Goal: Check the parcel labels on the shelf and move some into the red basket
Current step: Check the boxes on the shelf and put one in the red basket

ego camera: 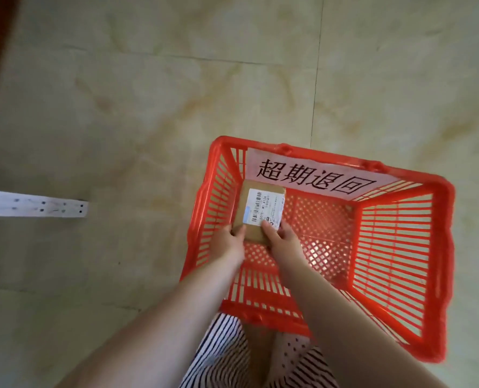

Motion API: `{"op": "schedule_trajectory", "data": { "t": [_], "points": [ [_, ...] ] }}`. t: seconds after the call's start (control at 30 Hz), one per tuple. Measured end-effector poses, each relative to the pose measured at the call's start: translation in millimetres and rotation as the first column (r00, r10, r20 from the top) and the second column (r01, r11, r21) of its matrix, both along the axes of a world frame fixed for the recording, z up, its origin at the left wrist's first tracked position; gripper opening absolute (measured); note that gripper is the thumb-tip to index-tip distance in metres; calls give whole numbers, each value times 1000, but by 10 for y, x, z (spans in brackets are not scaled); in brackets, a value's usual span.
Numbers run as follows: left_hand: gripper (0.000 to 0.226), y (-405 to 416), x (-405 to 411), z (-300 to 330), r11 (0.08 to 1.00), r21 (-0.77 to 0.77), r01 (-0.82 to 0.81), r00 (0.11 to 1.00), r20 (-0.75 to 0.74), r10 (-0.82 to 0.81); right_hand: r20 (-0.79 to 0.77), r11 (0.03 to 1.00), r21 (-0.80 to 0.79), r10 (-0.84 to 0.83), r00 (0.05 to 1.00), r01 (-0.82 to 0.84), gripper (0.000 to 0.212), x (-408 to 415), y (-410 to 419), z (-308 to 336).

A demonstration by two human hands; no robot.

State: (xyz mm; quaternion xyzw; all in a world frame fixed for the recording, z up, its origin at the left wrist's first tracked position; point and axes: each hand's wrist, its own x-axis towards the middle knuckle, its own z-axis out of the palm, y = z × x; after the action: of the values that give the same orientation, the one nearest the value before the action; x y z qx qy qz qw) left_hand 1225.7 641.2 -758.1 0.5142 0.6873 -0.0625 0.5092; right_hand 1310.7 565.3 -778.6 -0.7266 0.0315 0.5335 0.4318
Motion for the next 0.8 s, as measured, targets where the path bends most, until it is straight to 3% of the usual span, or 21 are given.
{"op": "schedule_trajectory", "data": {
  "t": [0.2, 0.43, 0.53, 0.8],
  "points": [
    [34, 125, -2, -904, 999, 41, -14, 1000, 19, 13, 30, 1000, 19, 2, 1000, -2, 35, -20, 247, -877],
    [36, 105, 102, -1170, 982, 68, -178, 983, 68, 173, 130, 1000, 11, -26, 991, 25, 38, -108, 267, -1159],
    [33, 94, 138, -1184, 985, 88, -151, 985, 91, 143, 156, 996, -15, -81, 984, 84, 39, -121, 254, -1188],
    [41, 120, 85, -1179, 970, 242, 6, 1000, 16, -10, 193, 999, -48, -15, 981, 24, 51, 4, 353, -1201]
  ]
}}
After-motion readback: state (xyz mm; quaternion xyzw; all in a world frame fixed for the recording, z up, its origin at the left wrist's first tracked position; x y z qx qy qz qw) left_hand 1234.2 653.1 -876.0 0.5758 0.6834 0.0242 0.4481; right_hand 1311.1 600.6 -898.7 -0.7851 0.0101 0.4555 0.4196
